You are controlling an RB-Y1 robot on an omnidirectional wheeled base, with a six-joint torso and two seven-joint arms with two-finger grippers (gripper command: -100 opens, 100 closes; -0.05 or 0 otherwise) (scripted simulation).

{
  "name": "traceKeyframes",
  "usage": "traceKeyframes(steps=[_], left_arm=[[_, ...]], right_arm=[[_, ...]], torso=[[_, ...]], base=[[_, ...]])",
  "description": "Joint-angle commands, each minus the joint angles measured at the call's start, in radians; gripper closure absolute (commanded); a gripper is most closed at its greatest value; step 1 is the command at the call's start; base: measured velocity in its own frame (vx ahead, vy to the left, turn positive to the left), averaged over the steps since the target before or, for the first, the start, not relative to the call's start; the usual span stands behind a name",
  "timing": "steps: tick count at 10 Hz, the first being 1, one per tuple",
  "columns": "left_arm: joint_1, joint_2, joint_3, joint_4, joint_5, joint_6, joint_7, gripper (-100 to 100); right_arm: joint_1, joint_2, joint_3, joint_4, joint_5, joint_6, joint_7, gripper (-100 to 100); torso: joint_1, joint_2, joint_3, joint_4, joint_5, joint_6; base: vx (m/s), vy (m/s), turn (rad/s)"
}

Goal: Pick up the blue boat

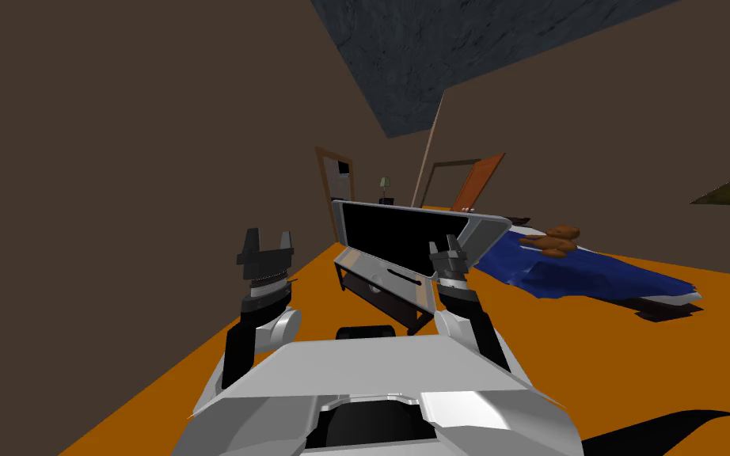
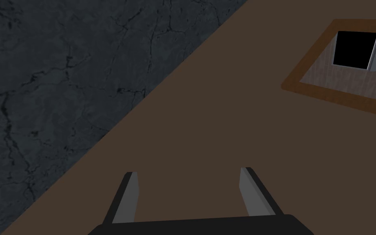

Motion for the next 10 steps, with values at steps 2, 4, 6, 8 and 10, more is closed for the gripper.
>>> traceKeyframes(steps=[2,4,6,8,10], left_arm=[[0.000,0.000,0.000,0.000,0.000,0.000,0.000,0],[0.000,0.000,0.000,0.000,0.000,0.000,0.000,0],[0.000,0.000,0.000,0.000,0.000,0.000,0.000,0],[0.000,0.000,0.000,0.000,0.000,0.000,0.000,0],[0.000,0.000,0.000,0.000,0.000,0.000,0.000,0]], right_arm=[[0.002,-0.071,-0.006,0.025,0.041,0.006,0.005,-100],[0.004,-0.129,-0.010,0.055,0.085,0.011,0.010,-100],[0.007,-0.195,-0.013,0.098,0.140,0.016,0.019,-100],[0.009,-0.230,-0.013,0.124,0.172,0.018,0.023,-100],[0.013,-0.297,-0.013,0.185,0.239,0.021,0.035,-100]], torso=[[-0.002,0.001,0.001,0.000,0.000,0.000],[-0.004,0.003,0.002,0.001,-0.001,0.000],[-0.005,0.004,0.002,0.001,-0.001,0.000],[-0.005,0.004,0.002,0.001,-0.001,0.000],[-0.004,0.002,0.001,0.001,-0.001,0.000]], base=[[-0.038,-0.045,0.094],[-0.058,-0.056,0.106],[-0.062,-0.067,0.123],[-0.047,-0.057,0.123],[-0.045,-0.043,0.151]])
